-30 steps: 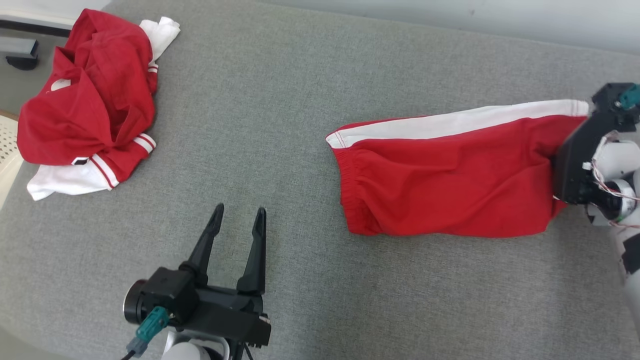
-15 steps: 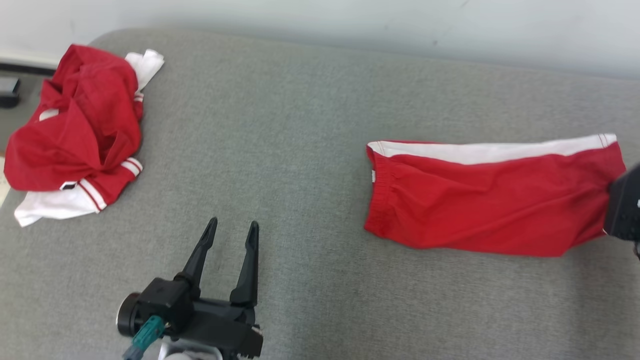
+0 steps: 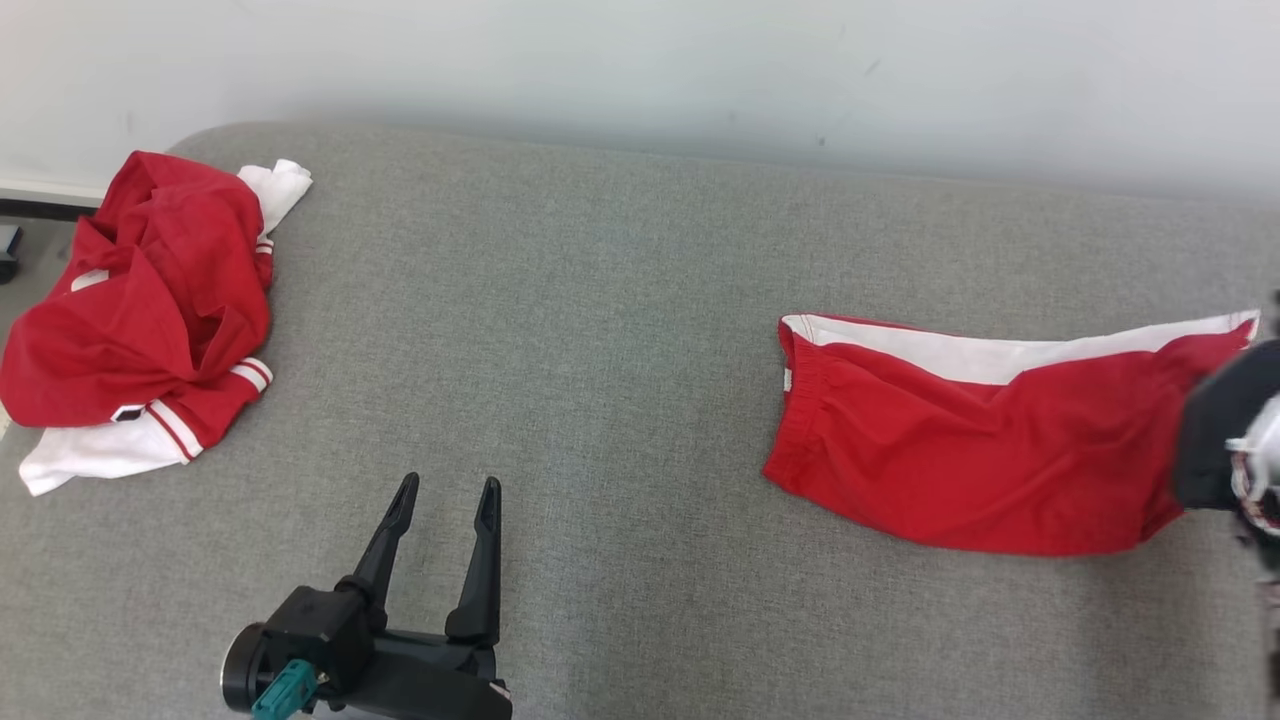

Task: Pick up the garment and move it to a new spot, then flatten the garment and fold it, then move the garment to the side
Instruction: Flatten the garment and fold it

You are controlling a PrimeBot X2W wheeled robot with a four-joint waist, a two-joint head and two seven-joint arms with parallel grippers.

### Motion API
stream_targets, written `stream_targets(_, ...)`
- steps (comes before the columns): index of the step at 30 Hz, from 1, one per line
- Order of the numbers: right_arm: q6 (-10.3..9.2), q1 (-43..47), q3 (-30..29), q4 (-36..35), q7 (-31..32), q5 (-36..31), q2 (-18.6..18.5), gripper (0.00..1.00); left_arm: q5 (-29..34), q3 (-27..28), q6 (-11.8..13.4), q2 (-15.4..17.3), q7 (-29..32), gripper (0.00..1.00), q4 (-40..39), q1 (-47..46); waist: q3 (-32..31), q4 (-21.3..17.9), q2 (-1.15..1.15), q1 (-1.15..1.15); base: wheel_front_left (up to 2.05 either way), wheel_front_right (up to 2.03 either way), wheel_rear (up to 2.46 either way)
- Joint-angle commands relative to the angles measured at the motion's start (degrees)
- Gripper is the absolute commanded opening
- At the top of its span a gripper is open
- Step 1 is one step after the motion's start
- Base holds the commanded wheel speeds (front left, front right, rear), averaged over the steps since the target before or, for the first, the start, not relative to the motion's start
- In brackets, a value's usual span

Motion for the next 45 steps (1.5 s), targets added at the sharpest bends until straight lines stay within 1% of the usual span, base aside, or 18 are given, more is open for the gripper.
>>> stream_targets(1, -0.15, -0.08, 1.18, -0.48, -0.07, 0.61, 1.06, 0.00, -0.35, 0.10, 0.26, 0.04, 0.18, 1.00, -0.02, 0.87, -0.47, -0.11, 0.00, 0.00, 0.00, 0.00, 0.00)
stream_targets(2, -0.14, -0.13, 2.62, -0.84, 0.38, 1.12, 1.79, 0.00, -0.42, 0.05, 0.29, 0.00, 0.14, 1.00, 0.06, 1.07, -0.73, -0.13, 0.00, 0.00, 0.00, 0.00, 0.00)
stream_targets(7, -0.15, -1.25, 10.60, -3.29, 1.74, 3.95, 2.98, 0.00, -0.85, -0.09, 0.32, -0.20, 0.17, 1.00, 0.38, 1.14, -1.75, -0.21, 0.00, 0.00, 0.00, 0.00, 0.00)
stream_targets(12, -0.15, -3.99, 16.50, -1.10, 2.35, 6.13, 5.06, 0.00, -1.05, -0.58, 0.04, -0.56, 0.11, 1.00, 0.75, 0.84, -2.05, 0.32, 0.00, 0.00, 0.00, 0.00, 0.00)
stream_targets(20, -0.14, -9.46, 20.40, 9.26, 0.12, 7.77, 10.57, 0.00, -1.39, -1.48, -0.53, -1.44, -0.19, 1.00, 1.72, 0.45, -1.79, 3.44, 0.00, 0.00, 0.00, 0.00, 0.00)
stream_targets(25, -0.14, -11.35, 21.19, 15.21, -2.18, 7.47, 12.31, 0.00, -1.53, -1.64, -0.75, -1.95, -0.30, 1.00, 2.54, 0.73, -1.86, 5.82, 0.00, 0.00, 0.00, 0.00, 0.00)
stream_targets(30, -0.14, -12.69, 22.60, 19.64, -4.14, 8.04, 13.16, 0.00, -1.56, -1.44, -0.75, -2.13, -0.50, 1.00, 2.79, 1.11, -1.84, 7.10, 0.00, 0.00, 0.00, 0.00, 0.00)
stream_targets(31, -0.14, -12.91, 22.91, 20.35, -4.65, 8.43, 13.25, 0.11, -1.56, -1.43, -0.75, -2.19, -0.53, 1.00, 2.82, 1.11, -1.86, 7.21, 0.00, 0.00, 0.00, 0.00, 0.00)
stream_targets(32, -0.14, -13.23, 23.03, 20.66, -5.40, 8.97, 13.40, 0.91, -1.55, -1.41, -0.72, -2.24, -0.52, 1.00, 2.85, 1.11, -1.89, 7.31, 0.00, 0.00, 0.00, 0.00, 0.00)
stream_targets(33, -0.14, -13.65, 23.01, 20.91, -6.07, 9.48, 13.48, 1.00, -1.56, -1.33, -0.67, -2.24, -0.55, 1.00, 2.86, 1.13, -1.92, 7.34, 0.00, 0.00, 0.00, 0.00, 0.00)
stream_targets(37, -0.14, -14.94, 23.30, 20.28, -8.12, 11.63, 13.11, 1.00, -1.66, -0.93, -0.40, -2.00, -0.65, 1.00, 2.81, 1.43, -2.39, 6.86, 0.00, 0.00, 0.00, 0.00, 0.00)
stream_targets(40, -0.15, -15.16, 23.21, 19.25, -8.86, 12.90, 12.16, 1.00, -1.69, -0.60, -0.20, -1.86, -0.59, 1.00, 2.72, 1.78, -2.86, 6.29, 0.00, 0.00, 0.00, 0.00, 0.00)
stream_targets(42, -0.15, -15.38, 22.58, 17.77, -9.90, 13.01, 10.51, 1.00, -1.67, -0.40, -0.13, -1.76, -0.64, 1.00, 2.44, 2.21, -3.25, 5.69, 0.00, 0.00, 0.00, 0.00, 0.00)
stream_targets(45, -0.14, -13.95, 21.87, 16.09, -10.98, 11.27, 8.08, 1.00, -1.56, -0.19, -0.04, -1.57, -0.68, 1.00, 2.22, 2.40, -3.76, 4.92, 0.00, 0.00, 0.00, 0.00, 0.00)
